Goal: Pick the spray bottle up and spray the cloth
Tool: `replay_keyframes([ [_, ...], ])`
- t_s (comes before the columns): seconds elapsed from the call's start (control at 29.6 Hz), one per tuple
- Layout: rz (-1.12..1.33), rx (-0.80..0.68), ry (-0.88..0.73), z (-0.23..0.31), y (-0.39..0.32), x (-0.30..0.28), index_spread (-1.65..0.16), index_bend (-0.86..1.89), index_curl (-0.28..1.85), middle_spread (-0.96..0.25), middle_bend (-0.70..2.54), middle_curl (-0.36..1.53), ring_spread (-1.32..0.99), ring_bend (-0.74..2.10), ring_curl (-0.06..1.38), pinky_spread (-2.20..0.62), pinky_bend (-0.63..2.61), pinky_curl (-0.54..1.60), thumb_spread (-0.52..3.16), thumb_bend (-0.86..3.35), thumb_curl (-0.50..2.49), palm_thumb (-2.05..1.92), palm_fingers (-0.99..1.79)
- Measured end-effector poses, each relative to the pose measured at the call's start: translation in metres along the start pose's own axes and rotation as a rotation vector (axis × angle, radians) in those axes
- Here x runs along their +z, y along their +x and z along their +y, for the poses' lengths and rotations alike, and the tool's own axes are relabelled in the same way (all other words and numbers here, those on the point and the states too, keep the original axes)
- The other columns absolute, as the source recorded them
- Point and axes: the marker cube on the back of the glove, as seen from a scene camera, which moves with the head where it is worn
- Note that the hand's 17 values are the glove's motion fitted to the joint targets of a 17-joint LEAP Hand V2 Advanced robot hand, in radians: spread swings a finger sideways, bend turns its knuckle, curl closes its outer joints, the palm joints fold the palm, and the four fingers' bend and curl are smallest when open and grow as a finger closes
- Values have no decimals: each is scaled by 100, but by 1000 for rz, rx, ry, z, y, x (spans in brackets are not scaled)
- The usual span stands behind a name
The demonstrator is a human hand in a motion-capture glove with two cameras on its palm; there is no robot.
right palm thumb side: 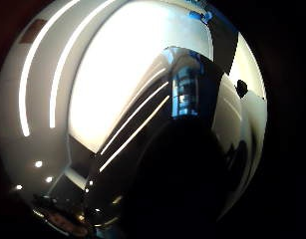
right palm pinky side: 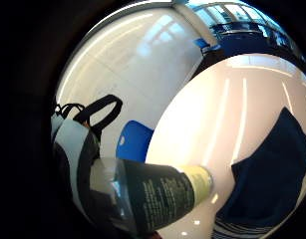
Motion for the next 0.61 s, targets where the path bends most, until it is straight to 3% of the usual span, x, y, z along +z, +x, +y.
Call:
replay_keyframes([
  [0.61, -9, 64, -67, 2, 24, -2, -27, 51, 57, -21, 65, 51, -23, 63, 45, -29, 35, 42, 26, -3, 84, 85, 139],
])
